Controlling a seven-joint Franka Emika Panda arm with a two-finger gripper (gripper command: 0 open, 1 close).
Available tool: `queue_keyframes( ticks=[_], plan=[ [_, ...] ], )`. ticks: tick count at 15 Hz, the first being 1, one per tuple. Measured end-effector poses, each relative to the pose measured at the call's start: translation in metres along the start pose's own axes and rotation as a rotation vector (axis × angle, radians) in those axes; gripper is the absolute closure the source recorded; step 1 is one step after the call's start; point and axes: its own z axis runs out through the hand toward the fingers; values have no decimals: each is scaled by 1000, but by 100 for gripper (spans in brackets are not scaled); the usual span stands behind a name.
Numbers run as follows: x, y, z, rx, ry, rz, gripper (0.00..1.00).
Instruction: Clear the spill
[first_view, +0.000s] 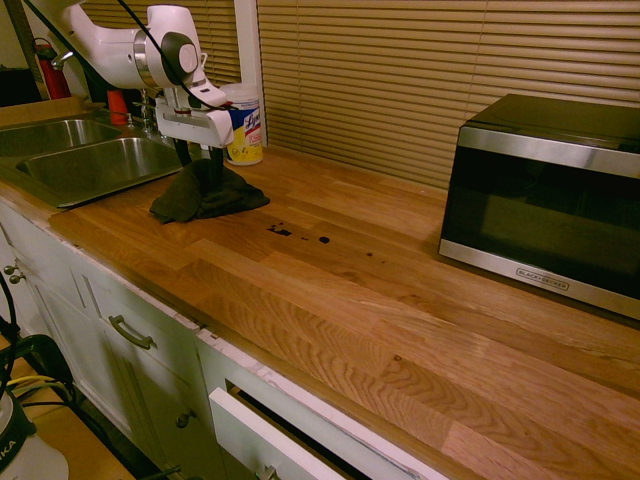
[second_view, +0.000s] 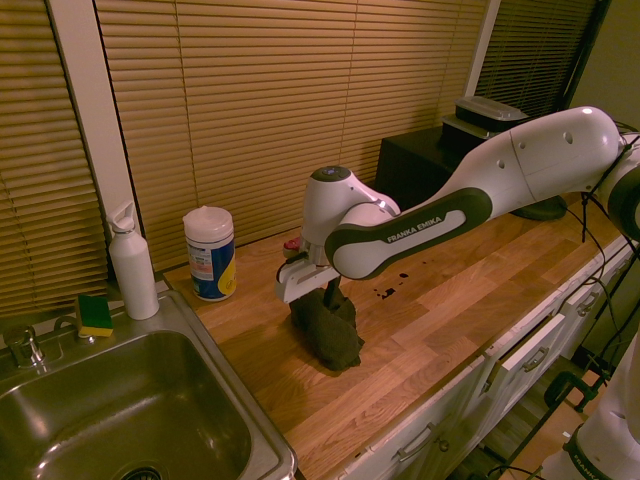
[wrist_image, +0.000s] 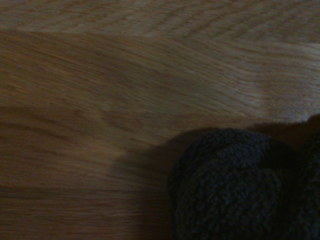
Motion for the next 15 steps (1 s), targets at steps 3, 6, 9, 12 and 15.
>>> queue_keyframes(
  ticks=[3,6,9,12,15],
  plan=[
    [0,-1,3,-10,-4,-1,100],
    [2,1,5,-13,-4,2,100],
    [5,2,6,-18,-5,-1,100],
    [6,3,6,-22,-6,-5,100],
    [12,7,8,-34,-11,-12,100]
  ],
)
